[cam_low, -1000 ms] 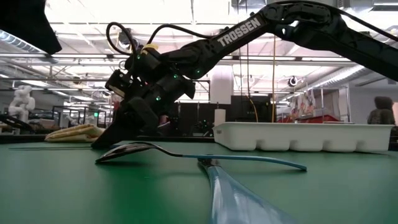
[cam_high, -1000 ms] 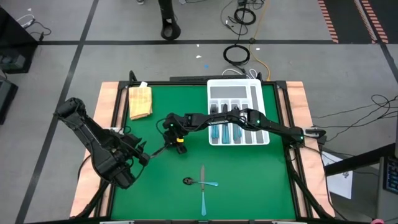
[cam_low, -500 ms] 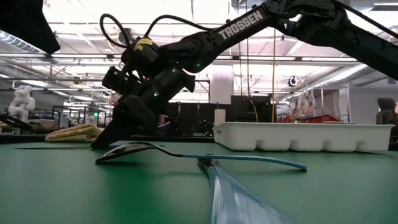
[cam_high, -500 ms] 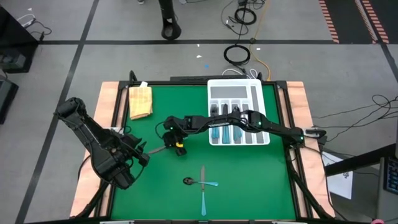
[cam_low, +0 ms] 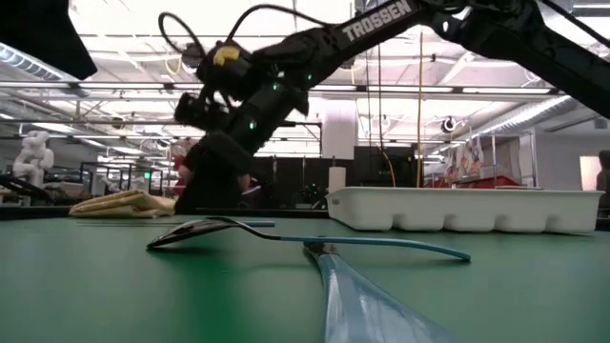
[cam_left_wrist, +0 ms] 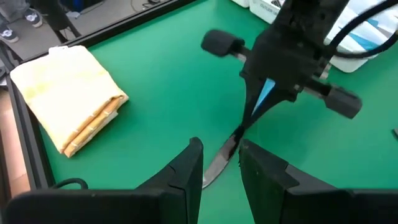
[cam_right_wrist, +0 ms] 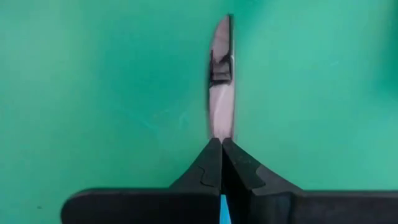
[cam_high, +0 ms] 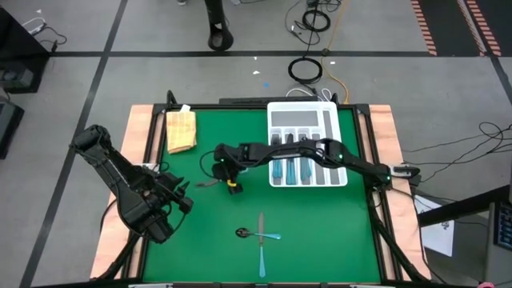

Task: Sort silverware
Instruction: Put the blue table knife into the silverware organizer

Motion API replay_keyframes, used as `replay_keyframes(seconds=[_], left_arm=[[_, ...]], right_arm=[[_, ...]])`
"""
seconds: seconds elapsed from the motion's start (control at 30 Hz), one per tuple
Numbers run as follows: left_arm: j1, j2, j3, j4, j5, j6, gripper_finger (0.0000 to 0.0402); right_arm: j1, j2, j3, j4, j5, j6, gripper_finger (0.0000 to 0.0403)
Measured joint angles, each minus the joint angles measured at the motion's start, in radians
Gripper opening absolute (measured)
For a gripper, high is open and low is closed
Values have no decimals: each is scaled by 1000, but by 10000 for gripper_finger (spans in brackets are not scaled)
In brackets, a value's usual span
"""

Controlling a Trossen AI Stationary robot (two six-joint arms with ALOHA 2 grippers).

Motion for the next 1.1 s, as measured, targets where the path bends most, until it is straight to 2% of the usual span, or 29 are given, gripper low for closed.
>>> replay_keyframes(seconds=[0.33,0.47,0.57,0.7,0.8,0.97,1.1], left_arm=[[0,10,0,-2,-23,8,109],[0,21,-15,13,-21,1,109],[0,23,-47,50,9,0,109],[0,23,-113,153,53,-2,109],[0,23,-155,243,55,-3,109],[1,23,-166,289,55,-3,109],[3,23,-166,287,37,-23,109]], right_arm=[[-3,-25,4,-57,18,71,6],[-7,-28,4,-132,1,32,46],[-20,-35,5,-184,-76,30,98],[-38,-36,6,-269,-148,35,170],[-58,-55,5,-270,-181,74,204],[-116,-113,7,-337,-279,115,214],[-138,-176,5,-372,-265,55,204]])
